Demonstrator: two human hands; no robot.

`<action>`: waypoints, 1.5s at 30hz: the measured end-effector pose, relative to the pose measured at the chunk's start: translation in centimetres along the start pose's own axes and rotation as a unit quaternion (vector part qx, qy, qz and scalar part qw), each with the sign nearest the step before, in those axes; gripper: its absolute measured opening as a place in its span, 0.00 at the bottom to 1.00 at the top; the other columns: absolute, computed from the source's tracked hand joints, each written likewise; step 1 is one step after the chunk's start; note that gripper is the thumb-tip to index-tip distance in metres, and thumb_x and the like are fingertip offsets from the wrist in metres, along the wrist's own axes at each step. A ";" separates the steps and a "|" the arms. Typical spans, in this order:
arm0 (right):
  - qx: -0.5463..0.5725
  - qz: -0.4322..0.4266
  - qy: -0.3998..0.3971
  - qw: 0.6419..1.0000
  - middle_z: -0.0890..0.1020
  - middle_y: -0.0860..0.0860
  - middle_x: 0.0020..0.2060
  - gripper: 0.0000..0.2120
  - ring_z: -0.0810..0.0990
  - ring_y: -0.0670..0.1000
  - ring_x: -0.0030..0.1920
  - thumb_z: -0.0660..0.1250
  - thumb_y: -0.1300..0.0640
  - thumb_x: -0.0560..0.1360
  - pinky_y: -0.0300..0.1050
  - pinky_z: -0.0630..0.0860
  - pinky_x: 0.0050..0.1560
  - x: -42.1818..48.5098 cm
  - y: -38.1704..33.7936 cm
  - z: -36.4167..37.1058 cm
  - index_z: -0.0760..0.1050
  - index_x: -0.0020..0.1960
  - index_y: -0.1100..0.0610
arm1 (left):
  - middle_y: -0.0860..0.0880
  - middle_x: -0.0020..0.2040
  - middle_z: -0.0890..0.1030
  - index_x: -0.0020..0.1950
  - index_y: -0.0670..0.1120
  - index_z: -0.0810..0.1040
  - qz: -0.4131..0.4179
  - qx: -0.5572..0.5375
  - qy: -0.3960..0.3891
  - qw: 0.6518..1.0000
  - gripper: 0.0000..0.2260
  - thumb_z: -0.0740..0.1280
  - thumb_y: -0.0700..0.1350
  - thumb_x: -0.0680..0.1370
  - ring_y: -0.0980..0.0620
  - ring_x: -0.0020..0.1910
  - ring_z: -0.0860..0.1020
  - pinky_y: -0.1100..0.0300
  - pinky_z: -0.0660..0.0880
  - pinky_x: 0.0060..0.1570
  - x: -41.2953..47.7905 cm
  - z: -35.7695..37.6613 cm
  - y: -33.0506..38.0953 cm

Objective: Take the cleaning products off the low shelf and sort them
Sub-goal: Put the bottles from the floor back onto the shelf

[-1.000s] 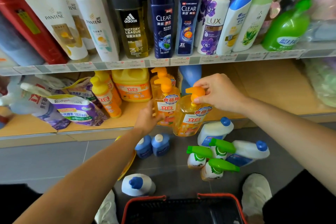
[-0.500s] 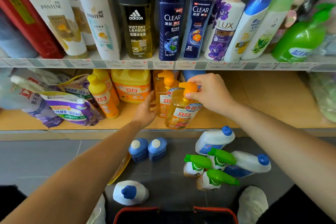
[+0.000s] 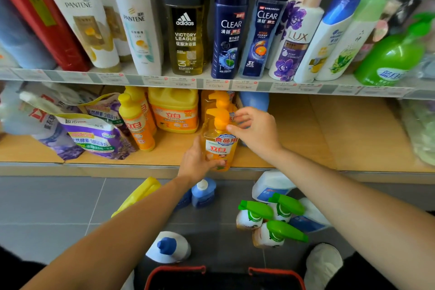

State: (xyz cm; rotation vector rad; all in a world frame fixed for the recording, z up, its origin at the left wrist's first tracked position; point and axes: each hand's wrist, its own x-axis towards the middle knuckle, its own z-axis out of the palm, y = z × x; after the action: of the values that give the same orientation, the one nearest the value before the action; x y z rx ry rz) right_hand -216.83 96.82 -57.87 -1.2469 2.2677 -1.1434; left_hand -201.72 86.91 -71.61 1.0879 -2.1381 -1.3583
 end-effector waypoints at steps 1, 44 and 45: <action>0.000 0.027 0.027 0.999 0.84 0.50 0.46 0.19 0.83 0.48 0.44 0.80 0.52 0.68 0.47 0.82 0.48 0.1 1.2 -0.2 0.80 0.56 0.57 | 0.57 0.57 0.80 0.67 0.53 0.66 0.002 0.003 0.004 1.000 0.38 0.83 0.56 0.64 0.58 0.54 0.79 0.75 0.72 0.45 0.1 0.1 0.0; -0.064 -0.058 -0.187 0.979 0.84 0.47 0.45 0.12 0.81 0.48 0.44 0.76 0.56 0.70 0.41 0.74 0.46 -5.7 9.2 10.4 0.82 0.53 0.53 | 0.52 0.60 0.76 0.64 0.55 0.77 -0.003 0.460 -0.176 0.870 0.24 0.72 0.63 0.71 0.46 0.55 0.79 0.51 0.78 0.51 -3.9 -7.5 -4.5; -0.108 -0.081 -0.240 0.961 0.83 0.50 0.55 0.20 0.80 0.51 0.53 0.76 0.55 0.70 0.43 0.74 0.52 -5.8 9.1 11.3 0.80 0.61 0.54 | 0.52 0.60 0.78 0.65 0.56 0.75 -0.003 0.484 -0.184 0.856 0.26 0.72 0.64 0.71 0.46 0.56 0.79 0.51 0.78 0.51 -4.1 -7.3 -4.9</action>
State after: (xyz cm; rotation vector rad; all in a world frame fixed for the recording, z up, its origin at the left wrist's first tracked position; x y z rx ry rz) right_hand -211.94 98.72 -72.58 -1.6109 1.9820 -0.5592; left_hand -192.30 84.64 -72.22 1.1879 -3.2386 -0.4142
